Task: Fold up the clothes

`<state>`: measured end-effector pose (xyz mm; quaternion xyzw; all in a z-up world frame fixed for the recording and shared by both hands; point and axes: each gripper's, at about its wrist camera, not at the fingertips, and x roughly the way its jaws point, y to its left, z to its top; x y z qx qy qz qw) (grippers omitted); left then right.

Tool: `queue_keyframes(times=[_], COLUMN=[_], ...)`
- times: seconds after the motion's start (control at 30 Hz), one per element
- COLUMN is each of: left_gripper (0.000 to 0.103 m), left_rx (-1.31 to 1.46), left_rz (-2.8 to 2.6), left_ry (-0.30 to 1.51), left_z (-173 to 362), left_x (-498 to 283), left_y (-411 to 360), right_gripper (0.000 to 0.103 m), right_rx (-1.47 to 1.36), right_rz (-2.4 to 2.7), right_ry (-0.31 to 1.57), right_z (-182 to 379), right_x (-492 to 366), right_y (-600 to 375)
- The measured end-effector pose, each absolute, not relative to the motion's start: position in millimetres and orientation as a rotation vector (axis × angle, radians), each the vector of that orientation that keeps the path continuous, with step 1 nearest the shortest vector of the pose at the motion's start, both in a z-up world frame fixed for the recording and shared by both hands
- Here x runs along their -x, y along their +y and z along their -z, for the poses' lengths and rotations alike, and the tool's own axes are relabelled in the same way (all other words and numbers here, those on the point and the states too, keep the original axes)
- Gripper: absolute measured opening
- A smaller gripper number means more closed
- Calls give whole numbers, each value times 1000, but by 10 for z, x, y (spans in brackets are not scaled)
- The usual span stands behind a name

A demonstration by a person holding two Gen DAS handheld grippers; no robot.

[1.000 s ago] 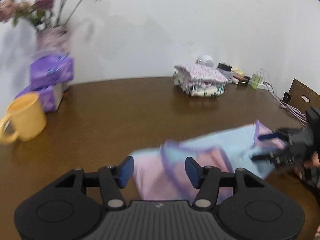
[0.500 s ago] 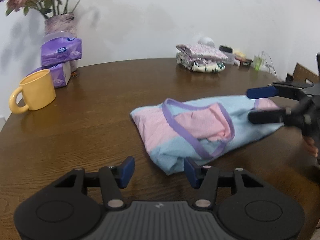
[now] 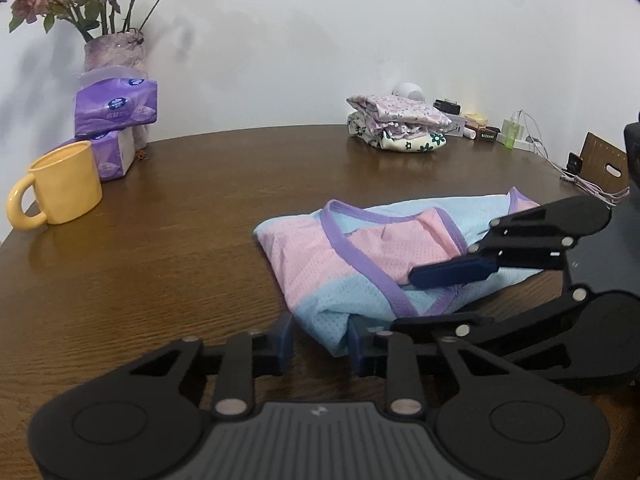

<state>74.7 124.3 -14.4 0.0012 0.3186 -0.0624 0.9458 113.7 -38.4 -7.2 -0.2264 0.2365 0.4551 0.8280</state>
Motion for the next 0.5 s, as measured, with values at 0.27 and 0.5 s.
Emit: queue_keyframes(times=[0.27,0.5], left_gripper=[7,6], left_rx=[-79,-137], left_rz=[109,94], left_ry=[627,622], left_z=[149,178], left_x=[-705,-680], left_y=[1129,1064], right_gripper=[5,3], right_rx=[430,377], right_rz=[-940,-947], right_ry=[519,577], right_z=[64,102], right_x=[-1189,-1260], right_y=[-439,-489])
